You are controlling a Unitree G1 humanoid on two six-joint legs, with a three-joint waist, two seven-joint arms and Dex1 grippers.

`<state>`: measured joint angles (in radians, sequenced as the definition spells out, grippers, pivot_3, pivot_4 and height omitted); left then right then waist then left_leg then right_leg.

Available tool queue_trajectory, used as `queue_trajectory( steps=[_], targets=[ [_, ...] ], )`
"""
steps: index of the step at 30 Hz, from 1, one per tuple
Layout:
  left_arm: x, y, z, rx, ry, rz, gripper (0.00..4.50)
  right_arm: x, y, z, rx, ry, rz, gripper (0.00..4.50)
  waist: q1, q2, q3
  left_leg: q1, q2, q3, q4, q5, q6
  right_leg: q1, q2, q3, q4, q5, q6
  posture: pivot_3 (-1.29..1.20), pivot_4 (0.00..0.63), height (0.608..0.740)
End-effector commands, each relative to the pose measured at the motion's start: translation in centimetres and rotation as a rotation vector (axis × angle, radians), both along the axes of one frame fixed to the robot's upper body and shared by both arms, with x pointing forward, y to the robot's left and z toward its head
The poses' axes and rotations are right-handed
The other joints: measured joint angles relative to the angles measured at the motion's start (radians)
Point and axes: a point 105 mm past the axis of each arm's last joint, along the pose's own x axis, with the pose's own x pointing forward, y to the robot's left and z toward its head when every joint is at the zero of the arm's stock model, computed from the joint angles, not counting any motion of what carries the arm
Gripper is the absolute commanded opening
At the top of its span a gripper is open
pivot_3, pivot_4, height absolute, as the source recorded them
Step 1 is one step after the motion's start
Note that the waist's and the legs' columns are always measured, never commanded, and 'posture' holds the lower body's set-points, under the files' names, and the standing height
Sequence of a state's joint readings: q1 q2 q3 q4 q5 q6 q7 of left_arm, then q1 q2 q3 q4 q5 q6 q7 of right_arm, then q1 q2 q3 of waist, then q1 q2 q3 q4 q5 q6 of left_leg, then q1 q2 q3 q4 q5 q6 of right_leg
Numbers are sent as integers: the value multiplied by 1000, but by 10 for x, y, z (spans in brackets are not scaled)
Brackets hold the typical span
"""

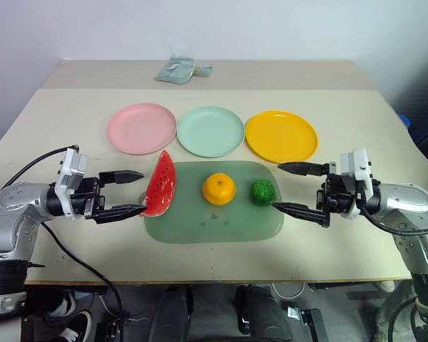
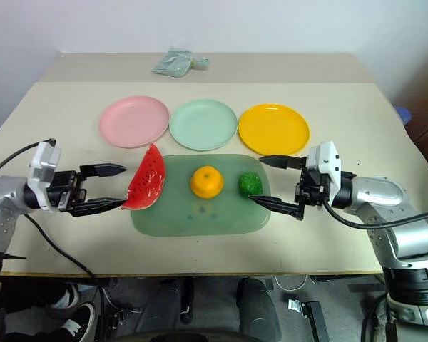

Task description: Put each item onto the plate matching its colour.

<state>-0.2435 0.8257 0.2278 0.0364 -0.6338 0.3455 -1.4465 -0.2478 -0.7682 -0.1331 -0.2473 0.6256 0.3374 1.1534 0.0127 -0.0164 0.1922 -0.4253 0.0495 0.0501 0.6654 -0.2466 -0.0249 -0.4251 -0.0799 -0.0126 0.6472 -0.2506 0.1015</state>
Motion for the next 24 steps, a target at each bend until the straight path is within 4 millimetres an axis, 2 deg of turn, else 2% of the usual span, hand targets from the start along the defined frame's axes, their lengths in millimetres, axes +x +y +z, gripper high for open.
queue_trajectory(
  steps=[1,5,10,13,16,22,24],
  targets=[
    [0,0,14,-8,-55,4,4500,0,-1,9,-8,-47,15,4445,0,0,0,0,0,0,0,0,0,0,0,0,0,0,0,0,150,737],
    [2,-2,8,-14,-54,3,4500,-2,-6,9,-20,-52,3,4445,-1,0,0,0,0,0,0,0,0,0,0,0,0,0,0,0,150,737],
    [6,-7,18,-41,-71,-15,4500,-6,-9,8,-33,-38,1,4445,0,0,0,0,0,0,0,0,0,0,0,0,0,0,0,0,150,737],
    [5,-3,22,-63,-76,-1,4500,-3,-12,13,-44,-48,-3,4445,-4,0,0,0,0,0,0,0,0,0,0,0,0,0,0,0,150,737],
    [2,-7,22,-69,-89,-4,4500,-1,-16,12,-50,-53,-8,4445,-4,0,0,0,0,0,0,0,0,0,0,0,0,0,0,0,150,737],
    [-3,-1,41,-32,-81,57,4500,8,-6,15,-22,-52,25,4445,-4,0,0,0,0,0,0,0,0,0,0,0,0,0,0,0,150,737],
    [1,-7,49,-20,-102,115,4500,12,-5,10,-33,-42,34,4445,-1,0,0,0,0,0,0,0,0,0,0,0,0,0,0,0,150,737]
  ],
)
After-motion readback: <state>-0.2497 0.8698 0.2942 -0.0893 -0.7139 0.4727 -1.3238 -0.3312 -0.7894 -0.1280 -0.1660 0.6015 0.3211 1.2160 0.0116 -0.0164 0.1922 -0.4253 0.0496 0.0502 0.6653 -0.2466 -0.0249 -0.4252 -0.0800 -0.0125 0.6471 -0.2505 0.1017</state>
